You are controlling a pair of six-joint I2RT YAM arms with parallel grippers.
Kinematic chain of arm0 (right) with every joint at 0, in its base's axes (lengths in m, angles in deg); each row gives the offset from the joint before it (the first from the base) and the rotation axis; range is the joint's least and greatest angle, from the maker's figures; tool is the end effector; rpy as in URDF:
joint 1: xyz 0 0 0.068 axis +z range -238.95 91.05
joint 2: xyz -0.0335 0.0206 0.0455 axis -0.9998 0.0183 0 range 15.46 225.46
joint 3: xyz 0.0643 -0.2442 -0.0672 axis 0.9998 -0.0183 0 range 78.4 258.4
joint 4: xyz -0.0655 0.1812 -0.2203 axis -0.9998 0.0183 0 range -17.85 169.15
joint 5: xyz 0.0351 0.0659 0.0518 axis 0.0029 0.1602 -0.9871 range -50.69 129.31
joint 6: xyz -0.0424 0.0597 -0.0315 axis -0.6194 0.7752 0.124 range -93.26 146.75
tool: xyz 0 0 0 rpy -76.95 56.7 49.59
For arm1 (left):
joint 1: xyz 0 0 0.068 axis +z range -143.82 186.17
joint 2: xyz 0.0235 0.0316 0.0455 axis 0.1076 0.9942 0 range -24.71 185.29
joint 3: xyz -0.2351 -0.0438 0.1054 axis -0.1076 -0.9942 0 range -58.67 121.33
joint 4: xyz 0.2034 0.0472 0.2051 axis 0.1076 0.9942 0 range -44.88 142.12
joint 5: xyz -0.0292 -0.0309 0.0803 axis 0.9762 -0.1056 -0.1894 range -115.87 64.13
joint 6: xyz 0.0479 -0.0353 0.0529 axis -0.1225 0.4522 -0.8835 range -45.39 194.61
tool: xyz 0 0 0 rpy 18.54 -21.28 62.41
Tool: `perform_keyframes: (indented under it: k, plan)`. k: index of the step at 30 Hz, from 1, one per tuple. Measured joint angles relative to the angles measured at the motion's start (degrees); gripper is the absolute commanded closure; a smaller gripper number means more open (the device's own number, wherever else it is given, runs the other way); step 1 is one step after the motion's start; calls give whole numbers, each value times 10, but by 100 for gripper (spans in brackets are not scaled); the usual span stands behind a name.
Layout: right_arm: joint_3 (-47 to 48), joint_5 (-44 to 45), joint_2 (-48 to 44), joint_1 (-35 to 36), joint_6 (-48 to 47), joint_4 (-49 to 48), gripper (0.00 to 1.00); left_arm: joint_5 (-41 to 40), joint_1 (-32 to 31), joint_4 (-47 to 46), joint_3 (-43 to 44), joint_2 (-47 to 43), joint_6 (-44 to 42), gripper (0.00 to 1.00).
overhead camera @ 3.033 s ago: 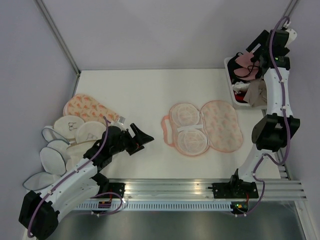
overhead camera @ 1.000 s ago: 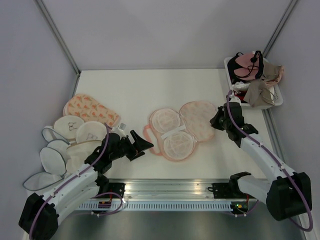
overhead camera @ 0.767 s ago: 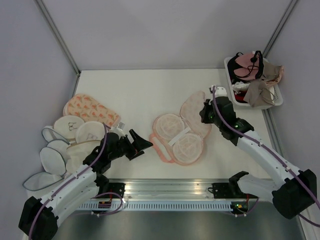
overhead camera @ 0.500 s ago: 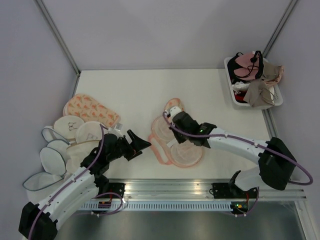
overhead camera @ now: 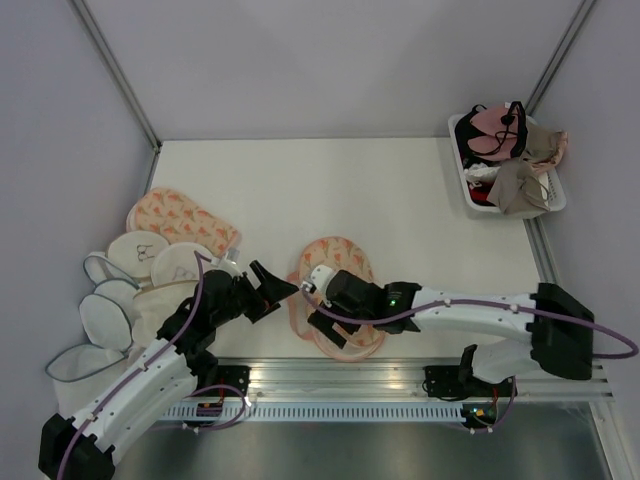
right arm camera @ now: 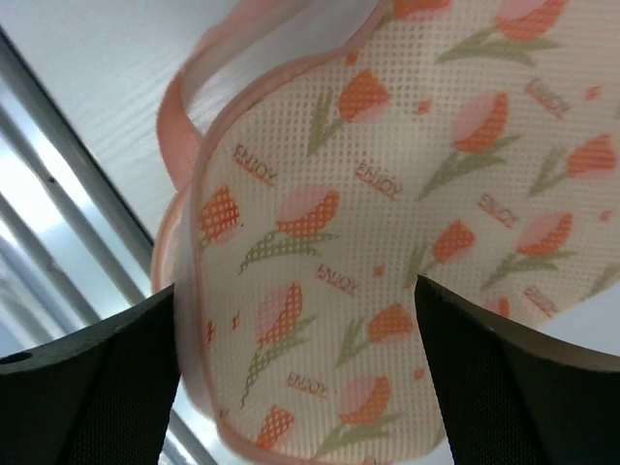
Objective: Unzip the laundry bag and remove the bra
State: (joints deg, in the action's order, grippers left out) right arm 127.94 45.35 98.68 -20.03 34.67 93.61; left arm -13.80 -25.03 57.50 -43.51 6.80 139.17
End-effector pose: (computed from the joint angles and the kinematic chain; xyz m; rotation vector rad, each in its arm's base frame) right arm 0.1276 0.3111 0.1429 -1.2692 2.2389 0.3959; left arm 0.1743 -0.1223 0.1568 -0.5226 2.2472 -1.1748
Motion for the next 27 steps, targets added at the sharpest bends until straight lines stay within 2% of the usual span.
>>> perform_keyframes:
  k: [5,10,16,20,27]
  plan:
    - [-19,26,-179,-1,25,-30,2,0,0,4,3,4,0,4]
    - [-39,58,-297,-2,62,-73,2,2,0,1,4,8,0,4]
    - [-83,115,-325,-2,116,-53,2,9,0,-12,4,30,-2,4]
    - [-93,198,-341,-2,167,-8,2,31,3,-36,5,56,-16,4]
    - [-95,250,-449,-3,224,30,2,89,3,-74,39,122,-71,2]
